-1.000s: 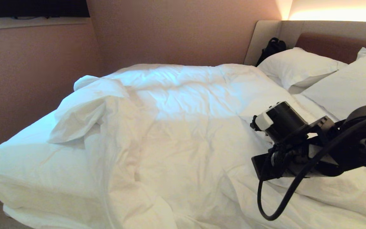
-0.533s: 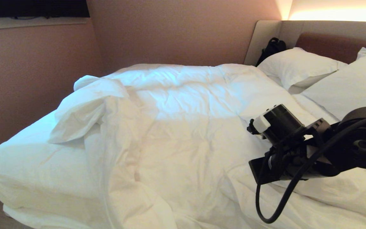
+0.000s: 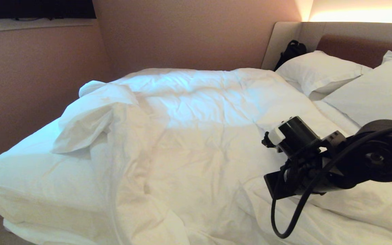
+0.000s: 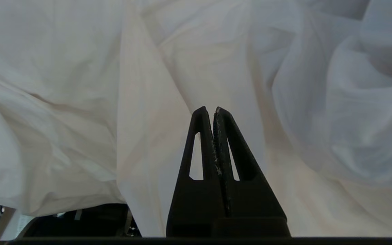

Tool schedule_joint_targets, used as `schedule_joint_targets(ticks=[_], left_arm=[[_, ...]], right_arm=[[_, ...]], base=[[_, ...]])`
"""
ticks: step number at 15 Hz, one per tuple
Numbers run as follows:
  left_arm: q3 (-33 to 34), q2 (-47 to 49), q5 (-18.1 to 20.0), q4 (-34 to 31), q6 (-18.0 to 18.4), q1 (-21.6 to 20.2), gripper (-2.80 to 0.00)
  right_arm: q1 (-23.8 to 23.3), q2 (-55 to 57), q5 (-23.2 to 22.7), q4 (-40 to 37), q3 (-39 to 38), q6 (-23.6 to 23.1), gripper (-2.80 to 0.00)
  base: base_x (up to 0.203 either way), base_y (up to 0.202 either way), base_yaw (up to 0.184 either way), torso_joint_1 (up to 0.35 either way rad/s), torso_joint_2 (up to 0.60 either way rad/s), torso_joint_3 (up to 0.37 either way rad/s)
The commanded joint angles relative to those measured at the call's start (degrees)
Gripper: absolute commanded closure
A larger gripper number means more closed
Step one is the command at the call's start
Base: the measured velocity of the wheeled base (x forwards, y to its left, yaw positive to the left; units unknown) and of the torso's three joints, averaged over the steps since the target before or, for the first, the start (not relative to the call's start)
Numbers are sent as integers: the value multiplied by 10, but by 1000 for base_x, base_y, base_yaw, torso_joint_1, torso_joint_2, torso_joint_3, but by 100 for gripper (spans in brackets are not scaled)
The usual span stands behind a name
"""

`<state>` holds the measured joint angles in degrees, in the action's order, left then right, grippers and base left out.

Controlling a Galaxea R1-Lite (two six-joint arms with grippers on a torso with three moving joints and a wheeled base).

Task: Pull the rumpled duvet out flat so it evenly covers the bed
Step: Flatten the corners of the folded blanket

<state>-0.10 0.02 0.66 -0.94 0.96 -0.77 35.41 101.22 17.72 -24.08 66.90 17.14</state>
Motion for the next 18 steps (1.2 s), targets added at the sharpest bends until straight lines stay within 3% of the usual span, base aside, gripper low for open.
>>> schedule_joint_targets(ticks=[1, 11, 14, 18], left_arm=[[0, 0, 0, 0, 0, 0, 0], [0, 0, 0, 0, 0, 0, 0], [0, 0, 0, 0, 0, 0, 0], [0, 0, 0, 0, 0, 0, 0]], right_arm=[[0, 1, 2, 17, -9, -7, -280], [1, 13, 1, 18, -15, -14, -280], [3, 39, 0, 88, -41, -20, -280], [4, 44, -18, 137, -80, -63, -280]], base=[[0, 0, 0, 0, 0, 0], [0, 0, 0, 0, 0, 0], [0, 0, 0, 0, 0, 0], [0, 0, 0, 0, 0, 0]])
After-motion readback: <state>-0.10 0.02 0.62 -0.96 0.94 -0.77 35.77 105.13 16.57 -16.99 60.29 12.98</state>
